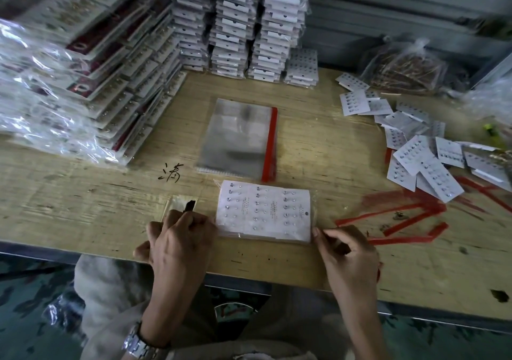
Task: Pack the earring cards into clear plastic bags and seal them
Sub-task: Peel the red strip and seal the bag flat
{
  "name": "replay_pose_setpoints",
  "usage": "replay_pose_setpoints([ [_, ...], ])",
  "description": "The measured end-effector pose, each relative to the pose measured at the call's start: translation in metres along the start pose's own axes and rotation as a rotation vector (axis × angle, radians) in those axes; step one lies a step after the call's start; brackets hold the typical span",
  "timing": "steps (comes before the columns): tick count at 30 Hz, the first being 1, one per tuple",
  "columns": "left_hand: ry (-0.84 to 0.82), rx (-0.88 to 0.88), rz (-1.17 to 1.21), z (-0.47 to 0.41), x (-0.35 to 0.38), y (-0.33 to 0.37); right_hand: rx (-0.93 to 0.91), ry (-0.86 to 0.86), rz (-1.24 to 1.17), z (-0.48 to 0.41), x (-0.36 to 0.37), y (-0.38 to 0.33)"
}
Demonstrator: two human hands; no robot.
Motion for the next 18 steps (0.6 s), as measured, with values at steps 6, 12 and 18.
replay_pose_setpoints([
  [6, 0.035, 0.070, -0.004, 0.001, -0.003, 0.004, -0.141, 0.083, 0.230, 0.003, -0.002, -0.006],
  [12, -0.012, 0.041, 0.022, -0.001, -0.008, -0.004, -0.029, 0.030, 0.038, 0.000, -0.007, 0.004],
  [18, -0.085, -0.012, 0.026, -0.002, -0.015, -0.002, 0.159, -0.136, -0.181, -0.004, -0.008, 0.007],
])
Point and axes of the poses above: each hand's wrist, its own z-axis away from the middle knuckle, its own x-axis out of the palm, y = z × x, the point moved 1 cm from there along -z, towards the middle knuckle, and after that the axes turned 5 degrees about x, right-handed, at the moved point
